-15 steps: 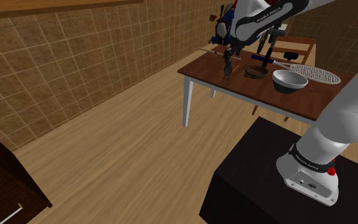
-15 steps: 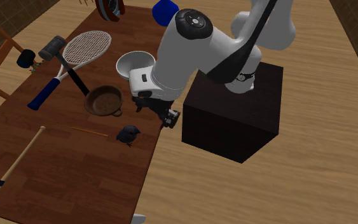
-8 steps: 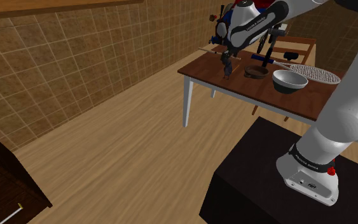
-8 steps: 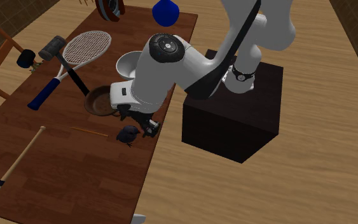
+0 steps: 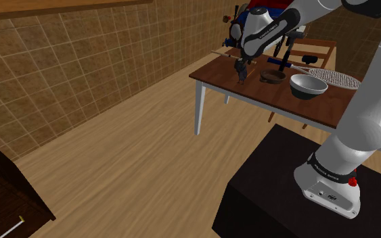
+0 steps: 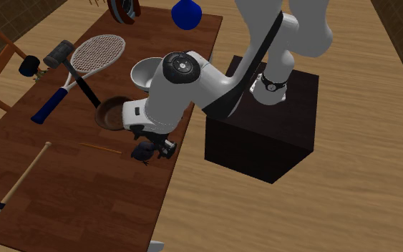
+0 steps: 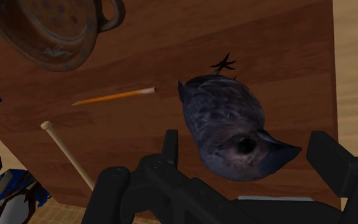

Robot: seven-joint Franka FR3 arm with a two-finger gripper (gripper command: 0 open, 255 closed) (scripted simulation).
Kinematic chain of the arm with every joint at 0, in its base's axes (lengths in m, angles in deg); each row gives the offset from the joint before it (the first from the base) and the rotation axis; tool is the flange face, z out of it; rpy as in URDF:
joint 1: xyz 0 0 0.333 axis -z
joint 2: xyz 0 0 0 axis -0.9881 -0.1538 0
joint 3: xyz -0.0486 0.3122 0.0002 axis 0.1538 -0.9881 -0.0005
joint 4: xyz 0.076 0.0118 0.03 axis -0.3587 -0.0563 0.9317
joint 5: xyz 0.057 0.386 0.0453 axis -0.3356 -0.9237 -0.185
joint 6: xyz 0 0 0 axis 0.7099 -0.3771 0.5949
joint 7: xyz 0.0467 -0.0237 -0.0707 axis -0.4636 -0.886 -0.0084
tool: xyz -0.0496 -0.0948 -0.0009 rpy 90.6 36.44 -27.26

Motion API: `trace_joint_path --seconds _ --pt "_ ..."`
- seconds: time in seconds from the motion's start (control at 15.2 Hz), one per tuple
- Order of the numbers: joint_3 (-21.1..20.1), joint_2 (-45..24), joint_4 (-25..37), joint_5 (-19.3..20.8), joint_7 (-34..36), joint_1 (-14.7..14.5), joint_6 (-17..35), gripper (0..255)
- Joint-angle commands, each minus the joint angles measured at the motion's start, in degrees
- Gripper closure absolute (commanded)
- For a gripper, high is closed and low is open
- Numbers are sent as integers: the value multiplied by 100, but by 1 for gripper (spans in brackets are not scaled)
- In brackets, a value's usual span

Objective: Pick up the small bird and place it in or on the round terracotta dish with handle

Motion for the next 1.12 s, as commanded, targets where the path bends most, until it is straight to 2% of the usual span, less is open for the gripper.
trace_joint_path --seconds 0.0,0.2,0.26,0.86,1.06 --pt "0 -5 0 1 2 0 6 0" --pt "0 -4 0 1 2 0 6 0" --pt "0 -4 0 1 2 0 6 255" --pt "1 -5 0 1 2 0 7 255" --pt "-15 135 65 -44 -76 -3 -193 255"
